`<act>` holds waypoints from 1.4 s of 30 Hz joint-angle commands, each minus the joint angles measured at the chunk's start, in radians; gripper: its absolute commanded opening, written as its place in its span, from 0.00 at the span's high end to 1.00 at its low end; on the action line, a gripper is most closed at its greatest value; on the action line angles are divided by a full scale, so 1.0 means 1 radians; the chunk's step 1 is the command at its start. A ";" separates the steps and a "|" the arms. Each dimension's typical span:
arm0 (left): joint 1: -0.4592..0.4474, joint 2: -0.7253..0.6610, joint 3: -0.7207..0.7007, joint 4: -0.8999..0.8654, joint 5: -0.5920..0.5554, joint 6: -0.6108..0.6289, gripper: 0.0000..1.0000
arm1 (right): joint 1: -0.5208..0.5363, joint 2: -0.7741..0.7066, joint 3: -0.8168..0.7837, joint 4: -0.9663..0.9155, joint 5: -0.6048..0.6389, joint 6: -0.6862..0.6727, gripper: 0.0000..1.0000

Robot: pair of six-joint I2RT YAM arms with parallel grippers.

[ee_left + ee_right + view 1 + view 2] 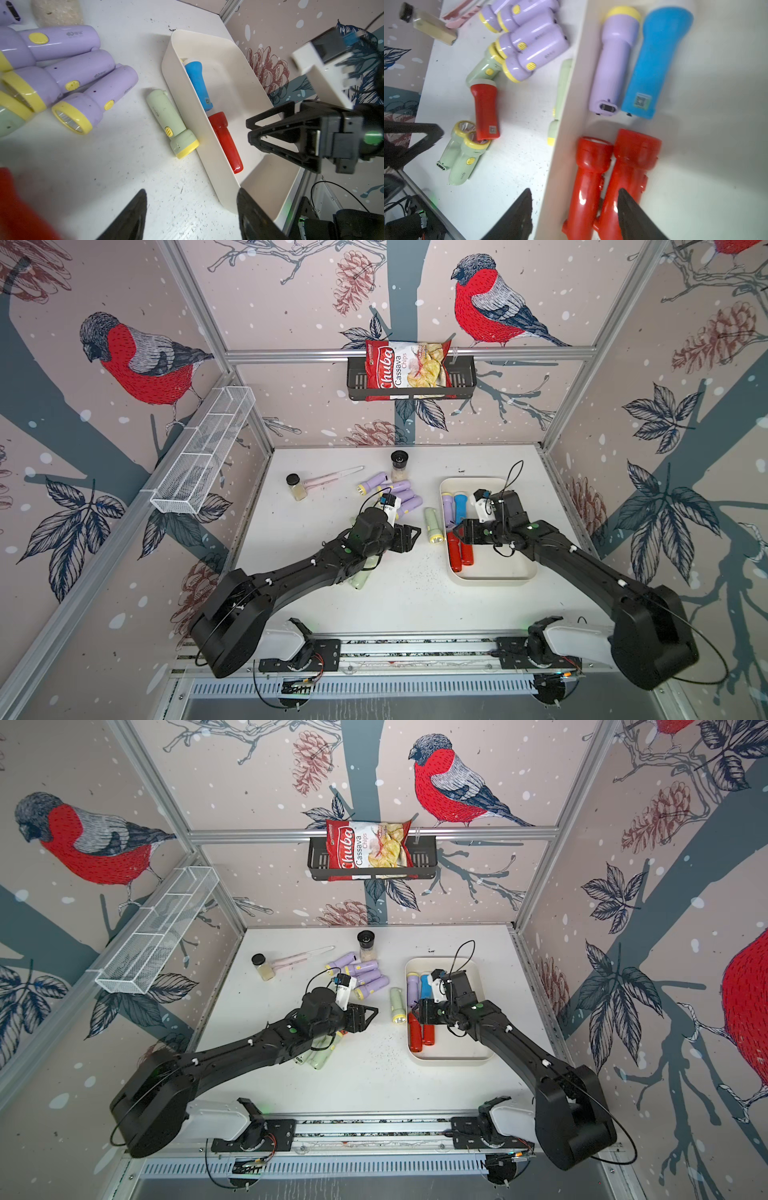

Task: Put the flashlights into the storage boxes
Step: Place the flashlight at the storage box, then pick up the flashlight from the center of the board.

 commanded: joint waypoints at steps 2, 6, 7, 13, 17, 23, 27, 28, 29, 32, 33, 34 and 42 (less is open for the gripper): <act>0.007 -0.071 0.016 -0.265 -0.067 0.012 0.33 | 0.091 -0.024 0.005 0.126 0.091 -0.029 0.35; 0.007 -0.133 0.026 -0.469 -0.152 0.000 0.33 | 0.158 0.005 0.016 0.187 0.114 -0.038 0.35; 0.006 -0.147 0.023 -0.506 -0.168 -0.004 0.34 | 0.171 0.015 0.020 0.193 0.123 -0.041 0.35; 0.007 -0.185 0.004 -0.646 -0.218 -0.047 0.37 | 0.223 0.094 0.051 0.201 0.131 -0.058 0.35; 0.007 -0.169 -0.013 -0.698 -0.231 -0.069 0.41 | 0.246 0.123 0.065 0.208 0.136 -0.065 0.35; 0.006 -0.129 -0.022 -0.742 -0.213 -0.075 0.47 | 0.259 0.142 0.078 0.205 0.143 -0.075 0.34; 0.006 -0.110 -0.039 -0.728 -0.204 -0.072 0.46 | 0.261 0.145 0.074 0.204 0.148 -0.076 0.34; 0.006 -0.102 -0.041 -0.726 -0.199 -0.071 0.46 | 0.261 0.143 0.072 0.204 0.149 -0.075 0.34; 0.004 -0.096 -0.042 -0.726 -0.199 -0.072 0.46 | 0.261 0.144 0.071 0.203 0.150 -0.075 0.34; 0.000 -0.075 -0.036 -0.740 -0.220 -0.070 0.46 | 0.262 0.142 0.071 0.197 0.157 -0.077 0.34; -0.001 -0.070 -0.033 -0.747 -0.234 -0.071 0.46 | 0.262 0.142 0.071 0.194 0.161 -0.078 0.34; -0.001 -0.066 -0.033 -0.748 -0.241 -0.073 0.46 | 0.262 0.142 0.069 0.191 0.166 -0.078 0.35; -0.010 -0.015 -0.052 -0.728 -0.219 -0.072 0.46 | 0.262 0.137 0.068 0.185 0.183 -0.081 0.35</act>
